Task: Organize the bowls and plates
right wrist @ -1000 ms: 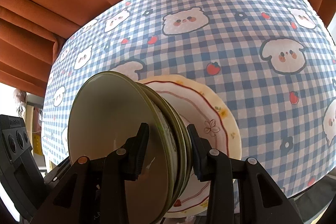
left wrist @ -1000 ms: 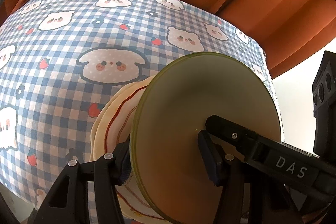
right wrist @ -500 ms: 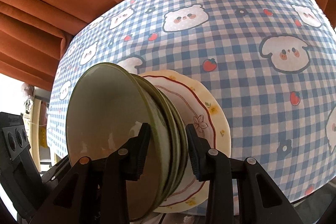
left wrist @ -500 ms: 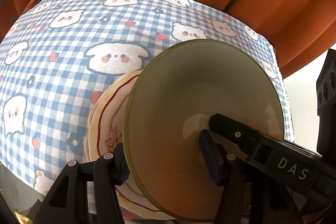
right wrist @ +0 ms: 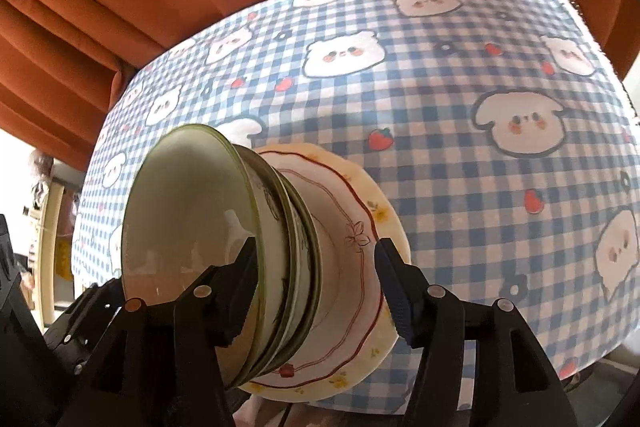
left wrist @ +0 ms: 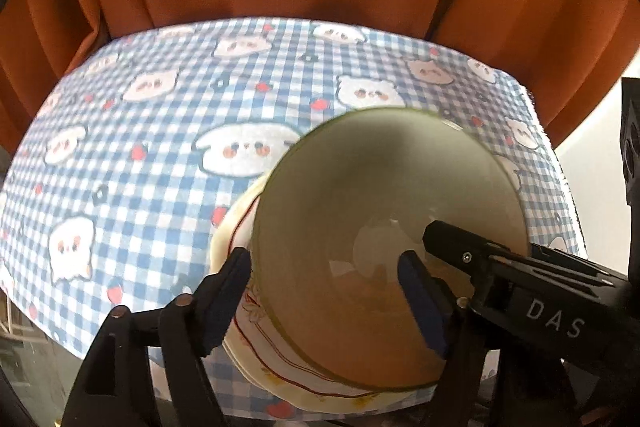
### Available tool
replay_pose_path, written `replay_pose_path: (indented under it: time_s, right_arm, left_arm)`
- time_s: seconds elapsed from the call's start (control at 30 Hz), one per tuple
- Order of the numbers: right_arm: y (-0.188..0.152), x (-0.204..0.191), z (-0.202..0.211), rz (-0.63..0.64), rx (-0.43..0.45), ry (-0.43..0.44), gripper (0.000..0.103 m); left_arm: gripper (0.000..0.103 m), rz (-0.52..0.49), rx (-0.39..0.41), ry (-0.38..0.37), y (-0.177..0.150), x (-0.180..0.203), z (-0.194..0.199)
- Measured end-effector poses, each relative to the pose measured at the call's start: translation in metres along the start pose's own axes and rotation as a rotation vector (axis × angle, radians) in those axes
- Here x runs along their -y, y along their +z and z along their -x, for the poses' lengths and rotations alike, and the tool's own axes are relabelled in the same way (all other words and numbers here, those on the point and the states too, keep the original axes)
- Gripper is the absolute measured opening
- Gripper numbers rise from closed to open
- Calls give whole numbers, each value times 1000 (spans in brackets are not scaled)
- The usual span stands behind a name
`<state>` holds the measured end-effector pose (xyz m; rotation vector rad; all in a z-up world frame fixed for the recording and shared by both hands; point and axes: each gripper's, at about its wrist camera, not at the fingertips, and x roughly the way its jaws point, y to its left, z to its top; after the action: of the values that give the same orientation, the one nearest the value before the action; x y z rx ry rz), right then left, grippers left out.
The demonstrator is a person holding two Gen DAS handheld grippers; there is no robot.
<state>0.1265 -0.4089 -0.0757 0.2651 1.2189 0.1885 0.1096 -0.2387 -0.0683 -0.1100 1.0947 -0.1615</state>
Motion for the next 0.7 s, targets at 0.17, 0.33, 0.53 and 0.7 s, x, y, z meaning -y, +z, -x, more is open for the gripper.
replay_pose_path:
  time_s: [0.17,0.33,0.53,0.7]
  right_arm:
    - [-7,-13,29,6,127,-95,62]
    - [-22,-38,54,18,259,-191,69]
    - [-42,-77,73,11,347,-278,72]
    - [-66,-115,72,24,407,-268,81]
  left_arm:
    - [85,-15,80,-32,1,-12,17]
    - [88,-18,159,-28,-1,-34,39]
    - [91,-43,256,28,-8,-75,69]
    - [99,-56,306,81,-22,-116,89]
